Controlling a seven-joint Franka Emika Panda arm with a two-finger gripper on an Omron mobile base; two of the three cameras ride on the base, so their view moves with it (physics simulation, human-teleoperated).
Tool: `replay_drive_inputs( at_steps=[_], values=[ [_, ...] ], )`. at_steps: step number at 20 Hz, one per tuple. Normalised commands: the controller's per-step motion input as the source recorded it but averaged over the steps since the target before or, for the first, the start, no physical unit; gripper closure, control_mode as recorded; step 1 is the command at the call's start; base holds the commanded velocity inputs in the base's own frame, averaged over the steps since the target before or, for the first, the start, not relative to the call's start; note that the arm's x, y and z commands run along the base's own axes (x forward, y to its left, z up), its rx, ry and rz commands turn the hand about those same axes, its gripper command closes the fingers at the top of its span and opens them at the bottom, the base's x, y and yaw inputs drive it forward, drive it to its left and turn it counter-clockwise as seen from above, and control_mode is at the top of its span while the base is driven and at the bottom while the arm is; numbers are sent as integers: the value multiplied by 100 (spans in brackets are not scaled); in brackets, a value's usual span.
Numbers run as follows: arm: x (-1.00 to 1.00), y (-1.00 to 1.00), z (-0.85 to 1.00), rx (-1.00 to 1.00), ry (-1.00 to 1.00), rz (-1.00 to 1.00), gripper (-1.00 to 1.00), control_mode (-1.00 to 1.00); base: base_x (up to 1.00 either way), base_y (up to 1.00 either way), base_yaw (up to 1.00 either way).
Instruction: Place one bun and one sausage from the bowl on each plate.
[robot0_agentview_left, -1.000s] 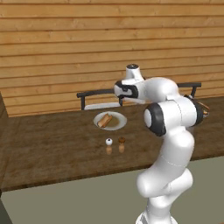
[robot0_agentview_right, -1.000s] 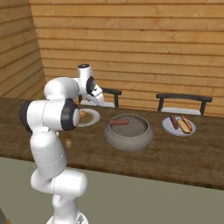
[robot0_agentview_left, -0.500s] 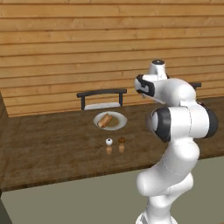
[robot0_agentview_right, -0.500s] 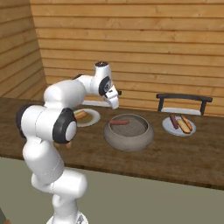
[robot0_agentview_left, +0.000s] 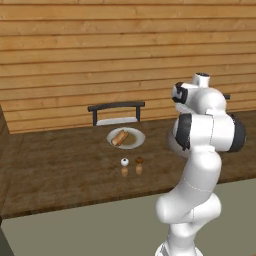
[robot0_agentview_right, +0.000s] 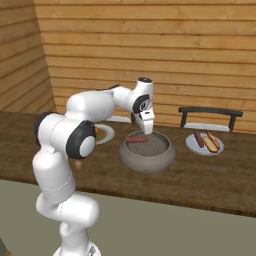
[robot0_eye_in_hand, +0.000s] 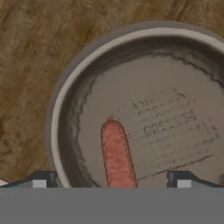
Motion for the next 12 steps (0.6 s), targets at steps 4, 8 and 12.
replay_drive_inputs(
  at_steps=[4,8,12],
  values=[
    [-52,0,18,6,-3,6,-100,-100,0,0,0],
    [-43,0,2,10,5,8,-100,-100,0,0,0],
    [-1,8,-25,4,0,5,-100,-100,0,0,0]
  ],
)
